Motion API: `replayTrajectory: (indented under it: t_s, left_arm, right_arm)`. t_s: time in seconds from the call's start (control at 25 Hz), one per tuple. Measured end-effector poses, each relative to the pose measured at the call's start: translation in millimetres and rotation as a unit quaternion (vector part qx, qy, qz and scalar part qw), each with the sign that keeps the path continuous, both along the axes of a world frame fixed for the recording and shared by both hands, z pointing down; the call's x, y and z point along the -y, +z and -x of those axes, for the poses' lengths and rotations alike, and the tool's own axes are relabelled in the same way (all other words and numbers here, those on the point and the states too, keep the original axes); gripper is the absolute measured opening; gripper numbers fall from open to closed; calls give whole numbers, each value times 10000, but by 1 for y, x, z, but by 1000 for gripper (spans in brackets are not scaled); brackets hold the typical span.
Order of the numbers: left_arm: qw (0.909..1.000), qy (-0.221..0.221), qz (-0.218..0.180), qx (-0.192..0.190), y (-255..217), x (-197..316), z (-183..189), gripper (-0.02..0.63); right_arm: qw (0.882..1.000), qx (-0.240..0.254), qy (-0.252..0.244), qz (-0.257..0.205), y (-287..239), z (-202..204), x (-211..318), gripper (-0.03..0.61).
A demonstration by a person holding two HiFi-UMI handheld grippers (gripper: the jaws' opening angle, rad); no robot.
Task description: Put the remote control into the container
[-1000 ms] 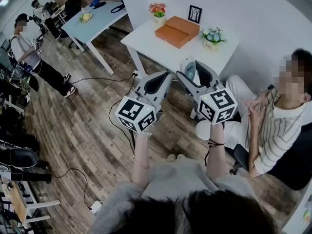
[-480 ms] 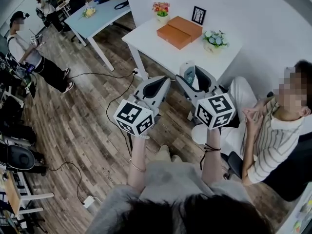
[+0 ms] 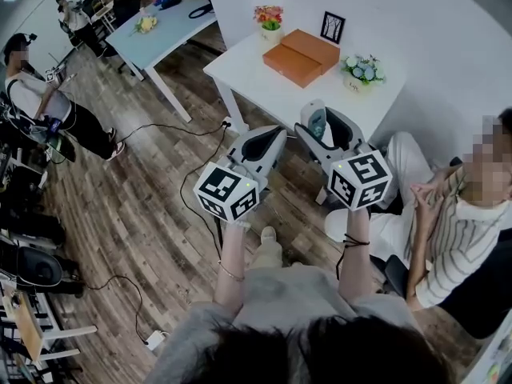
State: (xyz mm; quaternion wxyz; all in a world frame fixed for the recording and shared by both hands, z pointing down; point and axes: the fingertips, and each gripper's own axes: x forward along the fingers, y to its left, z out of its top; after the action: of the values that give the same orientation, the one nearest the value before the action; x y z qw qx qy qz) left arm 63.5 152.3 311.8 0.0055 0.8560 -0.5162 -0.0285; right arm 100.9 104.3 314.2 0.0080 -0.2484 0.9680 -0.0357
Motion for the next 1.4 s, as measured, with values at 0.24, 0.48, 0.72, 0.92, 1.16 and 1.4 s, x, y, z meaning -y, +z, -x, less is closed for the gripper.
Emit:
replayTrajectory:
  t_s: [0.24,0.48,0.72,0.92,1.16,1.4]
  left_arm:
    - [9997,162,13,166,3,35,45,3]
    - [9994,337,48,46,9,72,83,3]
    - [9980,626,125,9,17,101,107,3]
    - [9968,785,176,7,23,118,123,3]
    - [9957,887,250,-109,32,137,136,3]
    - [9947,958,324,-181,39,161,143,3]
  right_arm:
    - [9998,-160,52,-79,0,38,35,284]
    - [9994,-306,152,-66,6,75,68,284]
    - [9985,-337,440,17,16,97,96,284]
    - [9972,-287,680,135,27,107,109,284]
    - [9954,-387,837,248,39,117,128,284]
    - [9947,-431,898,266,40,125,153,284]
